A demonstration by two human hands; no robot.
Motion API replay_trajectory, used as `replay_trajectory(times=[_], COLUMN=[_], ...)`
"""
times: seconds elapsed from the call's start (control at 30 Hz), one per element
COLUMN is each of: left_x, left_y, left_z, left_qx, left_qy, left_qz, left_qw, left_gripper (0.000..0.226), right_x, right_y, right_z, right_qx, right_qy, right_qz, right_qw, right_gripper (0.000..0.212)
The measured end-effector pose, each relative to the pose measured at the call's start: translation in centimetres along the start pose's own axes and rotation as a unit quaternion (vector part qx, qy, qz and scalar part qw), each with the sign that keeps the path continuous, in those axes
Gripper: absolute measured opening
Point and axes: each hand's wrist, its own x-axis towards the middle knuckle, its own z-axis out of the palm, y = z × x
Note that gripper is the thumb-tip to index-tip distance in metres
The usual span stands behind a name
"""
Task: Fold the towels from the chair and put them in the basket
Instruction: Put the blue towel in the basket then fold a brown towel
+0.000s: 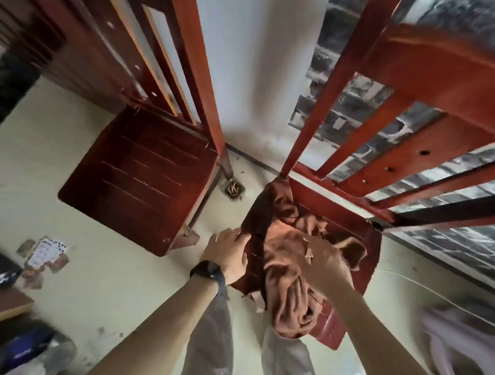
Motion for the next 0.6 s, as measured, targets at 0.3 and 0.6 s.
replay_trajectory(times=[0.3,0.6], left_x=[7.5,6.5], left_y=[-3.5,-2.1], left_z=[8.1,-1.2], left_qx=[0.1,0.031], left_qy=[-0.077,-0.1], left_qz=[0.117,0.122], left_qw=[0.985,0.987], left_gripper=[0.081,0.067], right_x=[4.2,-3.8], right_y=[1.4,-1.3], right_z=[8.0,2.8], right_qx=[-0.088,-0.068], right_qy=[0.143,0.239], right_qz=[0.109,0.14], right_qw=[0.98,0.958], right_gripper=[0.049,0.025])
